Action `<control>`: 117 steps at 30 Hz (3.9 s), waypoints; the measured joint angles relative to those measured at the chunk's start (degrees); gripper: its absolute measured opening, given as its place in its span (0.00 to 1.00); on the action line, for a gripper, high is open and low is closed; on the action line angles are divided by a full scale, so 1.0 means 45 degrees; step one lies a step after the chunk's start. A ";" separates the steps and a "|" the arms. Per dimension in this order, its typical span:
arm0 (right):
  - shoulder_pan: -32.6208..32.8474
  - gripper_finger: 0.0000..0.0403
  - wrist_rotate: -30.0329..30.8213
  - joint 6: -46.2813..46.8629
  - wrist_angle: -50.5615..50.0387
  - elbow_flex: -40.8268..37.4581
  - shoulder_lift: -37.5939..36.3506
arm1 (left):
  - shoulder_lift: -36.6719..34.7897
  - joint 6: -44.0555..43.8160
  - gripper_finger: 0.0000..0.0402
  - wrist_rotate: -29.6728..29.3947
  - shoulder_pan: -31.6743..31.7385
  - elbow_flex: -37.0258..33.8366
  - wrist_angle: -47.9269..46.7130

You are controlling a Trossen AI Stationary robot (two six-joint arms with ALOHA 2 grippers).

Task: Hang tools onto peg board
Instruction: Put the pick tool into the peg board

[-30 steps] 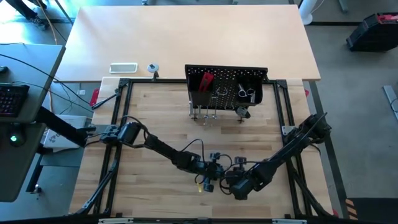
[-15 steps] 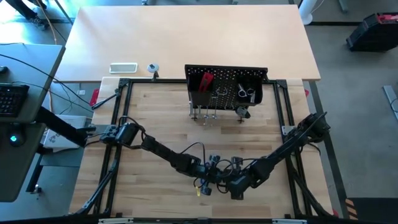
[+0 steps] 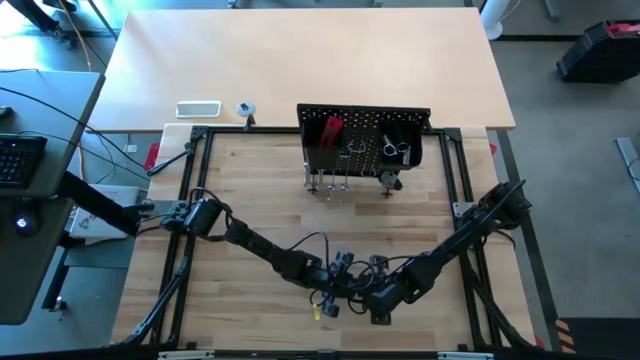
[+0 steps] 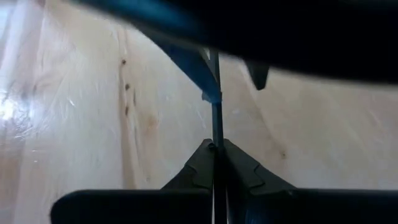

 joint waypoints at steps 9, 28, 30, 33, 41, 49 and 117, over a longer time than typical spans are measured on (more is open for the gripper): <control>0.0176 0.24 0.0699 0.0164 0.0123 0.0024 -0.0021 | -0.0502 0.0528 0.00 -0.0283 -0.0164 0.0000 -0.0136; 0.0286 0.01 0.1652 0.0169 -0.0209 0.0019 0.0000 | -0.0727 0.0654 0.06 -0.0600 -0.0184 0.0035 -0.0584; 0.0385 0.01 0.1909 0.0283 -0.0294 0.0019 0.0004 | -0.0796 0.0764 0.09 -0.0508 -0.0134 0.0091 -0.0868; 0.0525 0.01 0.2157 0.0605 -0.0616 0.0019 0.0034 | -0.1133 0.0747 0.13 -0.0477 -0.0034 0.0121 -0.1696; 0.1006 0.01 0.2850 0.1310 -0.1000 0.0000 -0.0008 | -0.2532 0.0888 0.22 -0.0832 0.0068 0.0117 -0.3176; 0.1122 0.00 0.4167 0.1711 -0.1180 0.0000 -0.0123 | -0.3854 0.0946 0.28 -0.1218 0.0281 0.0112 -0.5712; 0.0777 0.00 1.5273 -0.1589 0.0112 0.0010 -0.1598 | -0.8407 -0.3892 0.24 -0.0453 0.1413 -0.9646 1.2844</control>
